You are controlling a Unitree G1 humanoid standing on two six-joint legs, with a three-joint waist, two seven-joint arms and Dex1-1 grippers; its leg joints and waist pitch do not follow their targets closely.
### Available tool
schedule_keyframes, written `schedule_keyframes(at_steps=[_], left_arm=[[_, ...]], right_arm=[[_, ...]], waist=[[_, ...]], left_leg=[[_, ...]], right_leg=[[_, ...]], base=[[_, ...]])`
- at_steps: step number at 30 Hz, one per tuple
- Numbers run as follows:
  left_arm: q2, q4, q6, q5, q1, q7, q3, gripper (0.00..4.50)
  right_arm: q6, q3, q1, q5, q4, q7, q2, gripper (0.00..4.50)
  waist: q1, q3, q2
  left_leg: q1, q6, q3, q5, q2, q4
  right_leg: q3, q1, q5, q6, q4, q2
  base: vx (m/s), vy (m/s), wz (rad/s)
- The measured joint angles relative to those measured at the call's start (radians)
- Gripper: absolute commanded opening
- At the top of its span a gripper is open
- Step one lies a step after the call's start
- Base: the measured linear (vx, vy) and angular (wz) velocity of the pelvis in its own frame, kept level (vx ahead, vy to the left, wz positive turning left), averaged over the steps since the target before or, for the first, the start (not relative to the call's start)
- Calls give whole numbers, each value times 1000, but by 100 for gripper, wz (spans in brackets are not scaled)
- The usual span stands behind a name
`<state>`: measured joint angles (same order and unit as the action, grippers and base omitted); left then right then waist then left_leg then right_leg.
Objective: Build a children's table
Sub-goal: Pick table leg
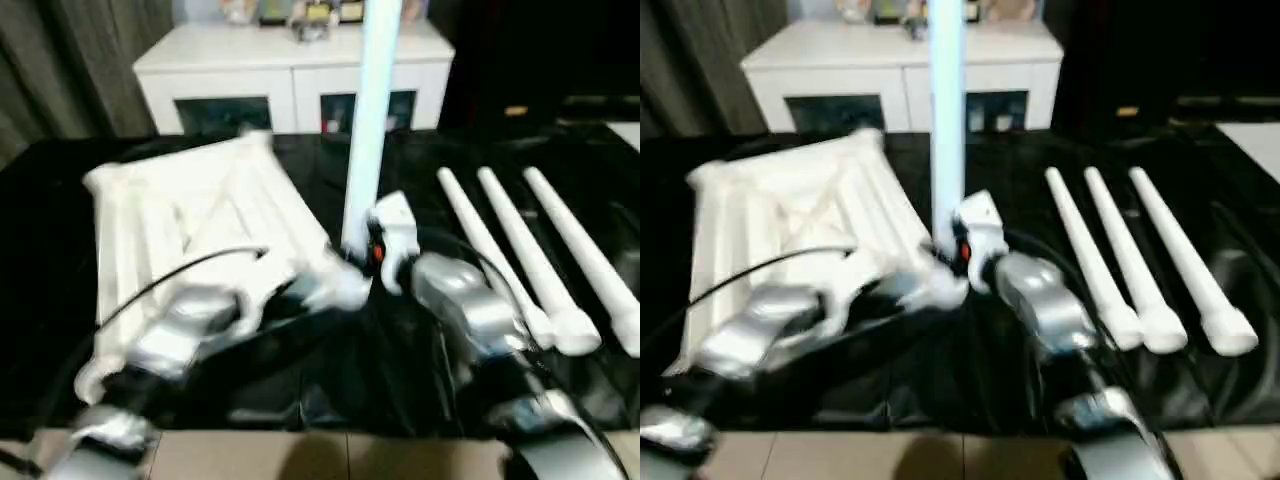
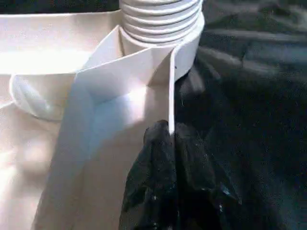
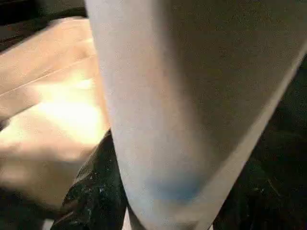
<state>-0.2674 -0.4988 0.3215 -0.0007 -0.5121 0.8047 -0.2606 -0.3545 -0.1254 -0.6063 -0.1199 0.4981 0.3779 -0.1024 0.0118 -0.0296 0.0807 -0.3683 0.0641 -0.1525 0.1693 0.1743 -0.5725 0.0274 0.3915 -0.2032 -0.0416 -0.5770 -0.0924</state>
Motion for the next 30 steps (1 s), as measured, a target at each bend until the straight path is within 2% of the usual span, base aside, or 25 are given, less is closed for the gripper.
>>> schedule_keyframes(at_steps=[2, 6, 7, 9, 10, 11, 12, 13, 14, 15, 16, 17, 18, 19, 20, 21, 22, 23, 24, 25, 26, 27, 28, 29, 30], left_arm=[[38, -9, 42, -2, -14, -47, 7, 0], [156, -89, 131, 7, -97, -192, 23, 0], [177, -116, 135, 16, -119, -223, 23, 0], [221, -154, 138, 37, -152, -278, 17, 0], [231, -167, 138, 41, -164, -297, 17, 0], [239, -175, 138, 45, -172, -315, 15, 0], [241, -179, 137, 45, -173, -322, 14, 0], [248, -189, 138, 48, -177, -334, 12, 0], [250, -196, 139, 53, -180, -349, 10, 0], [248, -195, 139, 55, -180, -352, 11, 0], [246, -195, 143, 55, -191, -353, 11, 0], [248, -196, 144, 55, -200, -360, 11, 0], [249, -197, 144, 55, -204, -363, 11, 0], [250, -206, 140, 55, -207, -368, 11, 0], [248, -220, 133, 55, -209, -369, 11, 0], [248, -228, 130, 55, -209, -369, 11, 0], [247, -231, 129, 56, -210, -369, 11, 0], [241, -228, 124, 56, -211, -369, 12, 0], [238, -225, 118, 56, -214, -369, 12, 0], [236, -226, 112, 56, -216, -369, 12, 0], [231, -233, 105, 59, -220, -377, 13, 0], [224, -233, 100, 61, -221, -377, 16, 0], [220, -232, 93, 60, -219, -373, 18, 0], [213, -228, 91, 60, -219, -373, 22, 0], [207, -222, 89, 58, -221, -373, 27, 0]], right_arm=[[11, 9, -24, 10, 33, -59, 14, 185], [35, 46, -93, 39, 152, -214, 56, 185], [46, 62, -109, 39, 185, -256, 65, 185], [65, 89, -141, 41, 238, -335, 79, 185], [85, 97, -155, 41, 265, -366, 86, 185], [96, 99, -167, 45, 285, -394, 93, 185], [101, 101, -171, 46, 293, -405, 95, 185], [109, 108, -176, 47, 306, -424, 100, 185], [126, 119, -191, 48, 339, -450, 109, 185], [130, 118, -199, 49, 355, -459, 114, 185], [156, 126, -220, 50, 382, -475, 122, 185], [184, 145, -228, 47, 392, -482, 126, 185], [194, 153, -229, 47, 398, -483, 127, 185], [205, 162, -237, 45, 415, -483, 131, 185], [216, 168, -242, 42, 434, -484, 135, 185], [224, 171, -243, 41, 446, -481, 138, 185], [236, 171, -245, 39, 455, -475, 139, 185], [249, 171, -251, 39, 460, -462, 140, 240], [264, 175, -252, 38, 459, -448, 137, 240], [271, 182, -252, 32, 458, -440, 138, 254], [262, 193, -244, 13, 468, -429, 147, 260], [261, 195, -230, 8, 482, -421, 148, 260], [272, 195, -224, 4, 479, -407, 148, 271], [273, 196, -234, -1, 484, -382, 148, 290], [275, 196, -239, -4, 486, -368, 148, 295]], waist=[[7, -5, 4], [6, -10, 5], [6, -12, 7], [10, -20, 17], [9, -22, 18], [2, -26, 19], [-6, -28, 9], [-9, -29, -6], [-14, -37, -21], [-23, -40, -14], [-20, -38, 27], [-9, -42, 41], [-4, -45, 41], [0, -49, 34], [6, -52, 13], [9, -53, 10], [16, -52, 11], [14, -53, 25], [15, -53, 39], [7, -57, 42], [11, -58, 23], [10, -59, 7], [7, -59, 5], [0, -57, 10], [-3, -52, 19]], left_leg=[[2, 0, 7, 0, 0, 5], [2, -1, 6, 0, -3, 14], [2, -1, 6, 0, -3, 15], [5, -1, 6, 1, -2, 22], [5, -1, 5, 1, -2, 25], [3, -1, -2, 1, -2, 32], [12, -1, -20, 1, -1, 41], [30, -2, -35, 3, -3, 43], [36, -2, -44, 46, 3, 2], [37, -7, -31, 83, 1, -32], [43, -8, 10, 103, 0, -54], [35, -2, 31, 100, 1, -50], [33, -2, 35, 100, 1, -45], [38, -2, 28, 100, 1, -44], [57, -2, 6, 100, -3, -41], [71, -2, -2, 100, -1, -36], [75, 3, -7, 107, -2, -32], [67, 3, 5, 109, 0, -25], [54, 3, 23, 109, 7, -23], [51, 3, 30, 109, 13, -19], [56, 4, 14, 109, 11, -20], [67, 4, 3, 109, 5, -20], [70, 4, 2, 109, -4, -18], [60, 4, 6, 108, -4, -12], [48, 4, 16, 107, -5, -10]], right_leg=[[15, -9, 0, 0, 20, -2], [20, -15, 0, 0, 39, -3], [23, -17, 0, 0, 43, -4], [40, -26, -1, 2, 56, -8], [44, -32, -4, 6, 52, -12], [45, -30, -9, 15, 31, -17], [38, -24, -25, 33, 7, -21], [25, -9, -36, 32, 2, -22], [26, -5, -34, 27, 2, -29], [45, -5, -35, 27, 4, -41], [105, -18, -37, 23, 17, -51], [134, -25, -39, 20, 32, -54], [131, -27, -53, 25, 21, -51], [116, -24, -56, 35, 7, -48], [90, -24, -42, 55, -1, -42], [82, -26, -37, 50, 3, -38], [89, -26, -38, 47, 11, -40], [121, -32, -40, 42, 34, -45], [143, -42, -47, 29, 47, -49], [143, -39, -57, 29, 25, -48], [107, -31, -63, 39, -17, -46], [80, -26, -43, 39, -24, -43], [66, -13, -35, 37, -25, -38], [67, -10, -35, 37, -24, -37], [72, -3, -35, 37, -22, -34]], base=[[0, 0, 0], [0, 0, 0], [0, 0, 0], [-26, 16, 0], [0, 0, 0], [0, 0, 0], [-62, -57, 10], [-23, -108, 22], [-23, -108, 22], [45, -5, -32], [80, 125, -60], [80, 125, -60], [26, 69, -13], [-8, -33, 20], [-8, -33, 20], [72, -66, 29], [73, -29, -3], [73, -29, -3], [67, 28, -23], [0, 0, 0], [0, 0, 0], [60, -116, 18], [81, -97, 6], [81, -97, 6], [96, -49, -19]])
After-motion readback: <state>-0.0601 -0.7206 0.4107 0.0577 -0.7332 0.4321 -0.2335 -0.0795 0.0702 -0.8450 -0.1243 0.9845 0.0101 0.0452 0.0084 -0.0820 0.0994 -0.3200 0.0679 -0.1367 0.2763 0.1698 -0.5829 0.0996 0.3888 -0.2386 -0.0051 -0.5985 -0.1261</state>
